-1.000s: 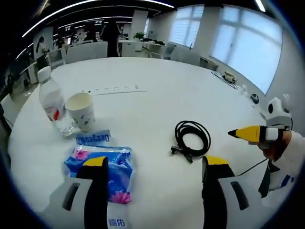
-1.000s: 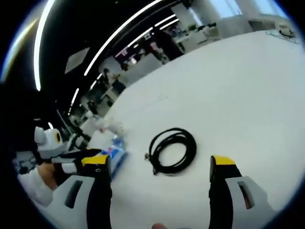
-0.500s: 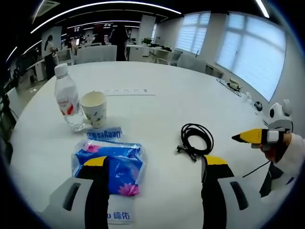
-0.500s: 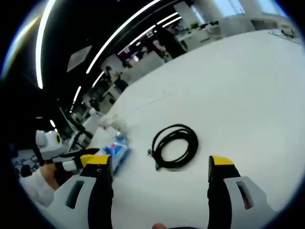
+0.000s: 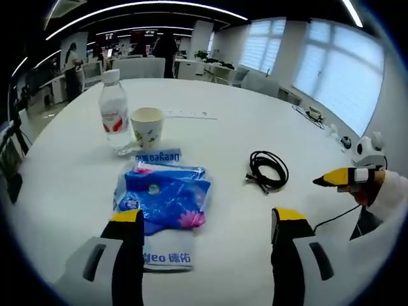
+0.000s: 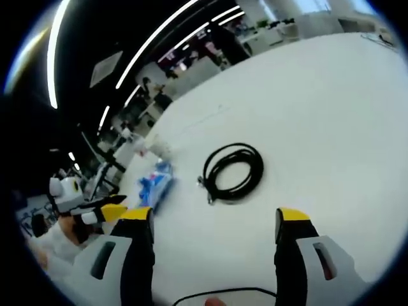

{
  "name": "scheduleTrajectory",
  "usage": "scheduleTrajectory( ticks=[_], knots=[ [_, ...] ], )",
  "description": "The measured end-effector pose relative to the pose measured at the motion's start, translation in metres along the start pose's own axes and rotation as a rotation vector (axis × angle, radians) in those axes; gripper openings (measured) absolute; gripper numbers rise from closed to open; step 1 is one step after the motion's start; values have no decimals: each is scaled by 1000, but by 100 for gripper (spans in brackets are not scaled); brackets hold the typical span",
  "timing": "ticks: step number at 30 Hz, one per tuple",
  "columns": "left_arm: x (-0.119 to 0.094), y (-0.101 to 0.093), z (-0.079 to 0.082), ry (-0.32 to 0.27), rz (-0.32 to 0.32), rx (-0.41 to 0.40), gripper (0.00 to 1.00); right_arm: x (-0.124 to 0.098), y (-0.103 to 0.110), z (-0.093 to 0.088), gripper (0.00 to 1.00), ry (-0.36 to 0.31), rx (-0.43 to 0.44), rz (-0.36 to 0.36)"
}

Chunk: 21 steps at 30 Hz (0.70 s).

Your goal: Arrange the tabletop items into an orderly group along one side of the table until the central work area is clear of visible clutter.

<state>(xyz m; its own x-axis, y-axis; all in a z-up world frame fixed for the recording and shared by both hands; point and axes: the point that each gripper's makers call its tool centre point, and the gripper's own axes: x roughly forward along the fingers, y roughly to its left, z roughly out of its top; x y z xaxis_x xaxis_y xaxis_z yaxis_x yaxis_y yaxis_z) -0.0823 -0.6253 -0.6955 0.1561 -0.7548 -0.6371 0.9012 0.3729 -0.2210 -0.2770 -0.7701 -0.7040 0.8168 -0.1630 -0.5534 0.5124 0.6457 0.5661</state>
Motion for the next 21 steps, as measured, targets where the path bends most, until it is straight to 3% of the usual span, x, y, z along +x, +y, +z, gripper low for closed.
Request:
scheduleTrajectory(
  ticks=[8, 21],
  knots=[
    [-6, 21, 3, -19, 44, -36, 82, 4, 4, -2, 73, 16, -8, 4],
    [-4, 38, 6, -12, 63, -37, 81, 4, 2, -1, 72, 8, 12, -6]
  ],
)
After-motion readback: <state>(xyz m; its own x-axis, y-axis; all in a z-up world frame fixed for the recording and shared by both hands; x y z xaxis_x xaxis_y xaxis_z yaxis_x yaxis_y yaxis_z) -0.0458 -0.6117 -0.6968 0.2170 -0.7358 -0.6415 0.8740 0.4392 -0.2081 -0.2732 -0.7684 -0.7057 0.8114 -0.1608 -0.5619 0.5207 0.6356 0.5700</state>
